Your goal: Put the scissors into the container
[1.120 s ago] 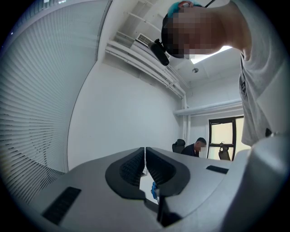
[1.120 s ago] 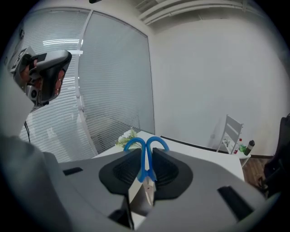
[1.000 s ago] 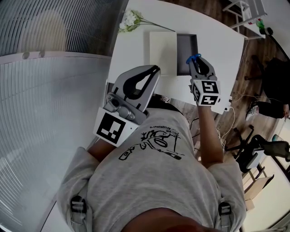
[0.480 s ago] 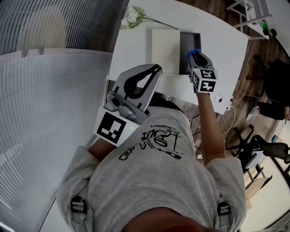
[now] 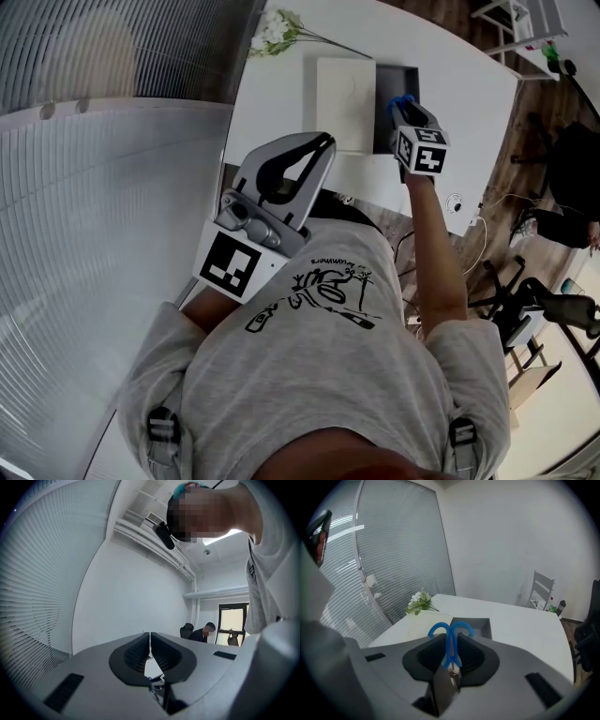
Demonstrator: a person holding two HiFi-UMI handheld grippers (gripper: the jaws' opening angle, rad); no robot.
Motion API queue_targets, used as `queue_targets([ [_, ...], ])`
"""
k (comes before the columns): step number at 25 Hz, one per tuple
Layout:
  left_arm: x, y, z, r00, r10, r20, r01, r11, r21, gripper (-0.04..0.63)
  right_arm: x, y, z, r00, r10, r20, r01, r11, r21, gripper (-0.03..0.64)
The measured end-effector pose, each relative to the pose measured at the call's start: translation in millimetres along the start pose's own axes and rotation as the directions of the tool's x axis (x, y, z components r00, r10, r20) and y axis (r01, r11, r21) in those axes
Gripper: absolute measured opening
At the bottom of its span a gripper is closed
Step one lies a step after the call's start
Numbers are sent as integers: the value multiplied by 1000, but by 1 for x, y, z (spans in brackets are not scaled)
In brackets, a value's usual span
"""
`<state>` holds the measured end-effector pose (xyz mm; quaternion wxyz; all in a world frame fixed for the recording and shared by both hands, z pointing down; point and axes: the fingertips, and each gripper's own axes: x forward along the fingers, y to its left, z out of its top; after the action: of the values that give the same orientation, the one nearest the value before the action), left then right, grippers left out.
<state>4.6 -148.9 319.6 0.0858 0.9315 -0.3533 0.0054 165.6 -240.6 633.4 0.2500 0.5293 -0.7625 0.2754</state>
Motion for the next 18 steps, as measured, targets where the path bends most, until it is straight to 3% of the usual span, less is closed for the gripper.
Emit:
queue_targets([
  [18, -6, 14, -8, 999, 39, -21, -40, 999, -29, 26, 40, -18, -9, 994, -34, -107, 44, 995, 93, 84],
])
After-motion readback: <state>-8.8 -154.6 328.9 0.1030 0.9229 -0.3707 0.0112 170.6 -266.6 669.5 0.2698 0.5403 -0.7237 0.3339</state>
